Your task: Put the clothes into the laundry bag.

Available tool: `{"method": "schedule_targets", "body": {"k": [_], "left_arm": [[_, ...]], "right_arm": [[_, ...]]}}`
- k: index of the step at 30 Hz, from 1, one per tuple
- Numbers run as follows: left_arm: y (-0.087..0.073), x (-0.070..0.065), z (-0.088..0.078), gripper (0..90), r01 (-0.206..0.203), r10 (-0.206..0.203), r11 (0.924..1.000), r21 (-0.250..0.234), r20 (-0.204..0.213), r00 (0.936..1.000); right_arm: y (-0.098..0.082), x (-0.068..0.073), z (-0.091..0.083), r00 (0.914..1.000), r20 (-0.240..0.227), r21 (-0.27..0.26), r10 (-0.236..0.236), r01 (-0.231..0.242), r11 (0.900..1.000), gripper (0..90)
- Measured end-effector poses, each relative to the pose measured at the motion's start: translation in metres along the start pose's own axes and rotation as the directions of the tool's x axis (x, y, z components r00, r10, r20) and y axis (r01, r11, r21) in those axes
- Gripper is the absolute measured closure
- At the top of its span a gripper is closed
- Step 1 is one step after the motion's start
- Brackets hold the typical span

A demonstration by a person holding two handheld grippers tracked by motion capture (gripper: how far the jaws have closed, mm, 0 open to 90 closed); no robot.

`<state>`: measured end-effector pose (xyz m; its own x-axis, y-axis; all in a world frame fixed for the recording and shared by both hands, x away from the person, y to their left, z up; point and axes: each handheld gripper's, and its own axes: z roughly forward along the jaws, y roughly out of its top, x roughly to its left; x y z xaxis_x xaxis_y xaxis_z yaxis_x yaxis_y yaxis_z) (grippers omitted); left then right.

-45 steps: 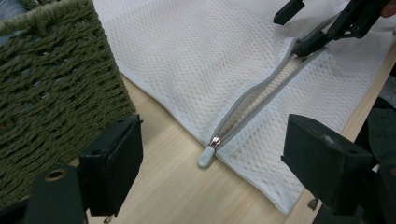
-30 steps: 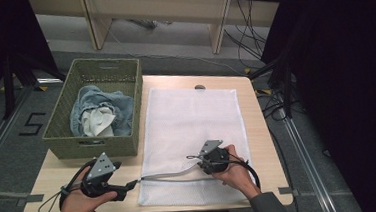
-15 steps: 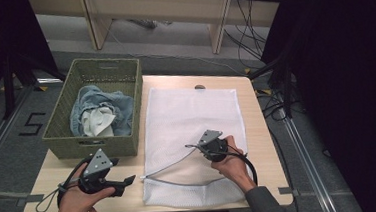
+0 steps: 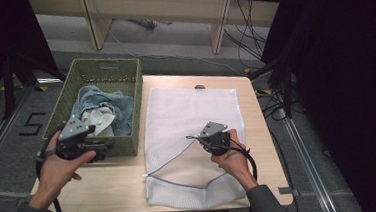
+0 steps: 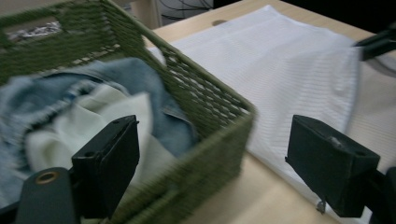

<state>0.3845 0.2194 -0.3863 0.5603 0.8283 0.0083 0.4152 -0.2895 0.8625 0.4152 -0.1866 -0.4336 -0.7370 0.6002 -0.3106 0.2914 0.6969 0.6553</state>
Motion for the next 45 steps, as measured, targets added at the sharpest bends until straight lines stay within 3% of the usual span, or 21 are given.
{"method": "schedule_targets", "body": {"k": [2, 4, 5, 7, 8, 10, 15, 16, 21, 23, 24, 27, 29, 31, 36, 39, 40, 41, 43, 44, 45], "left_arm": [[0.01, 0.02, 0.007, 16.2, 0.009, -0.008, 0.9996, 0.027, -0.041, 0.9991], [0.02, 0.041, 0.015, 16.0, 0.016, -0.009, 0.996, 0.087, -0.077, 0.997], [0.023, 0.049, 0.02, 15.8, 0.051, -0.043, 0.995, 0.086, -0.09, 0.995], [0.03, 0.066, 0.03, 15.4, 0.039, -0.026, 0.9878, 0.151, -0.089, 0.9957], [0.032, 0.071, 0.039, 15.4, 0.075, -0.064, 0.9869, 0.143, -0.083, 0.9945], [0.037, 0.082, 0.049, 15.6, 0.081, -0.067, 0.9772, 0.196, -0.076, 0.9949], [0.044, 0.098, 0.077, 16.1, 0.111, -0.097, 0.9705, 0.214, -0.073, 0.9926], [0.044, 0.099, 0.083, 16.0, 0.111, -0.099, 0.9678, 0.226, -0.065, 0.993], [0.042, 0.095, 0.109, 16.0, 0.12, -0.112, 0.9579, 0.26, -0.047, 0.9926], [0.04, 0.091, 0.119, 16.6, 0.118, -0.108, 0.9599, 0.254, -0.054, 0.9927], [0.039, 0.09, 0.124, 16.5, 0.098, -0.086, 0.9599, 0.262, -0.059, 0.9946], [0.035, 0.087, 0.135, 14.0, 0.107, -0.096, 0.9541, 0.28, -0.052, 0.994], [0.033, 0.084, 0.141, 14.2, 0.091, -0.08, 0.9517, 0.293, -0.047, 0.9957], [0.03, 0.084, 0.145, 13.4, 0.067, -0.056, 0.9404, 0.333, -0.043, 0.9975], [0.022, 0.086, 0.154, 14.3, 0.027, 0.005, 0.9204, 0.39, -0.083, 0.9965], [0.014, 0.085, 0.159, 13.7, 0.038, -0.003, 0.9168, 0.398, -0.089, 0.996], [0.011, 0.085, 0.16, 13.5, 0.029, 0.007, 0.9159, 0.4, -0.09, 0.9959], [0.009, 0.086, 0.161, 13.1, 0.012, 0.025, 0.9013, 0.433, -0.08, 0.9964], [0.003, 0.085, 0.165, 10.9, -0.005, 0.044, 0.8998, 0.436, -0.08, 0.9959], [-0.001, 0.084, 0.169, 10.9, -0.016, 0.055, 0.9069, 0.421, -0.08, 0.9953], [-0.002, 0.083, 0.17, 10.9, -0.037, 0.078, 0.8958, 0.443, -0.074, 0.9942]], "right_arm": [[0.002, -0.002, -0.002, 0.9999, -0.008, -0.008, 0.009, -0.009, 1.0, 88.4], [0.003, -0.001, -0.005, 0.9994, -0.006, -0.008, 0.033, -0.033, 0.999, 88.4], [0.004, -0.002, -0.005, 0.9996, -0.006, -0.014, 0.029, -0.029, 0.999, 88.4], [0.005, -0.003, -0.006, 0.9999, -0.011, -0.021, 0.01, -0.01, 1.0, 88.3], [0.005, -0.003, -0.006, 0.9999, -0.012, -0.021, 0.012, -0.013, 1.0, 88.2], [0.004, -0.002, -0.005, 0.9997, -0.006, -0.02, 0.024, -0.024, 1.0, 88.2], [0.003, -0.001, -0.003, 0.9997, -0.015, -0.016, 0.021, -0.021, 1.0, 87.7], [0.003, -0.002, -0.003, 0.9998, -0.019, -0.02, 0.001, -0.001, 1.0, 87.6], [0.002, 0.0, -0.001, 0.9995, -0.02, -0.007, 0.025, -0.025, 1.0, 87.2], [0.002, 0.0, -0.001, 0.9993, -0.027, -0.002, 0.025, -0.025, 1.0, 87.1], [0.001, 0.001, 0.0, 0.9994, -0.026, 0.0, 0.023, -0.023, 1.0, 86.9], [0.001, 0.001, 0.0, 0.9994, -0.029, 0.0, 0.017, -0.017, 1.0, 86.6], [0.001, 0.0, 0.002, 0.9994, -0.035, -0.003, -0.004, 0.004, 1.0, 86.6], [0.001, 0.002, 0.002, 0.9994, -0.03, 0.006, 0.02, -0.02, 1.0, 86.5], [0.0, 0.003, 0.002, 0.9996, -0.026, 0.009, 0.008, -0.008, 1.0, 86.3], [0.001, 0.003, 0.004, 0.9994, -0.032, 0.009, -0.016, 0.017, 1.0, 86.0], [0.0, 0.004, 0.003, 0.9995, -0.032, 0.018, -0.001, 0.001, 1.0, 86.0], [0.0, 0.005, 0.004, 0.9995, -0.033, 0.016, 0.001, -0.001, 1.0, 86.0], [0.0, 0.005, 0.004, 0.9994, -0.035, 0.02, 0.002, -0.002, 1.0, 85.9], [0.0, 0.005, 0.004, 0.9994, -0.035, 0.021, 0.002, -0.001, 1.0, 85.8], [0.0, 0.005, 0.004, 0.9993, -0.036, 0.021, 0.002, -0.001, 1.0, 85.8]]}}
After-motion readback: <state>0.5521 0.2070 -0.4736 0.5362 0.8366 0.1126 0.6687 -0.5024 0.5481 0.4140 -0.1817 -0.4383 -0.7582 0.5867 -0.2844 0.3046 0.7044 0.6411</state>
